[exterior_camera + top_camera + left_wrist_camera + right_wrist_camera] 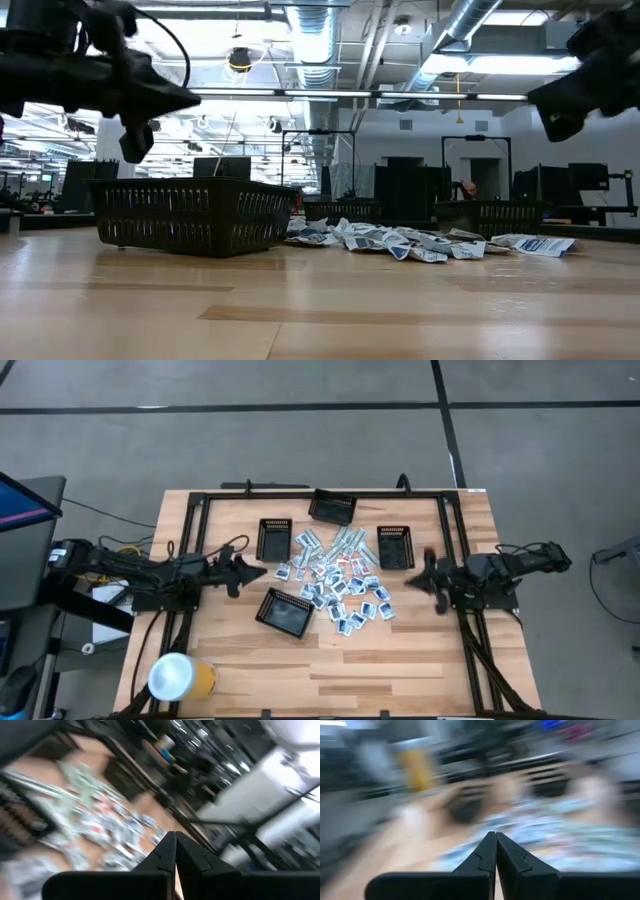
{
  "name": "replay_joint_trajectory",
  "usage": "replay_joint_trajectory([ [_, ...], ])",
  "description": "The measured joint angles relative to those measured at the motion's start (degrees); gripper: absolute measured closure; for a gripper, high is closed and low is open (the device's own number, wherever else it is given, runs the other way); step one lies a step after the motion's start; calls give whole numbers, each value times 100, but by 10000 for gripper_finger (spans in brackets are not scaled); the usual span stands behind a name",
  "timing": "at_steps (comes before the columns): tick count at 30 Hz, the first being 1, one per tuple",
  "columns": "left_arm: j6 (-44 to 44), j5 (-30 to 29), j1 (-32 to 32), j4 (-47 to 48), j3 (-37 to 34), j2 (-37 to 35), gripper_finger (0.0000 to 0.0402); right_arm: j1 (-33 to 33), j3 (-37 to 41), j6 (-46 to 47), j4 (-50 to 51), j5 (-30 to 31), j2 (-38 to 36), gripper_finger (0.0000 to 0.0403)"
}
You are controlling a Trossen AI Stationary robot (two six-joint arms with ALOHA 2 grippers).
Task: Pick & Place First Aid Supplies
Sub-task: Put the white alcohol pad into the right black bin
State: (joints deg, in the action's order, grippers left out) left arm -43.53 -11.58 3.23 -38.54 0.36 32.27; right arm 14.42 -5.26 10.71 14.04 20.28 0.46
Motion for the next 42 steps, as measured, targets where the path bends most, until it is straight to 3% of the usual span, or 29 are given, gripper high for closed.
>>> replay_joint_trajectory([
  [3, -26, -455, -126, -5, 0, 86, 394, -189, 13, -342, -118, 1349, 21, 403],
  [6, -24, -579, -281, -33, 0, 90, 394, -366, 9, -380, -45, 2030, 21, 403],
  [12, -25, -601, -405, -125, 0, 90, 394, -631, 14, -375, -118, 2161, 23, 403],
  [17, -47, -601, -405, -230, 0, 90, 394, -825, 20, -378, -1070, 2263, 23, 403],
  [23, -45, -656, -406, -447, 0, 90, 394, -1374, 17, -450, -2131, 3062, 23, 403],
  [28, 269, -950, -407, -913, 0, 90, 394, -1808, 13, -562, -2443, 2758, 23, 403],
  [39, 429, -709, -341, -1747, 0, 90, 394, -2271, 11, 1123, -2534, 2571, 57, 403],
  [42, 479, -342, -222, -1767, 74, 117, 394, -2356, 11, 966, -2623, 1543, 160, 403],
])
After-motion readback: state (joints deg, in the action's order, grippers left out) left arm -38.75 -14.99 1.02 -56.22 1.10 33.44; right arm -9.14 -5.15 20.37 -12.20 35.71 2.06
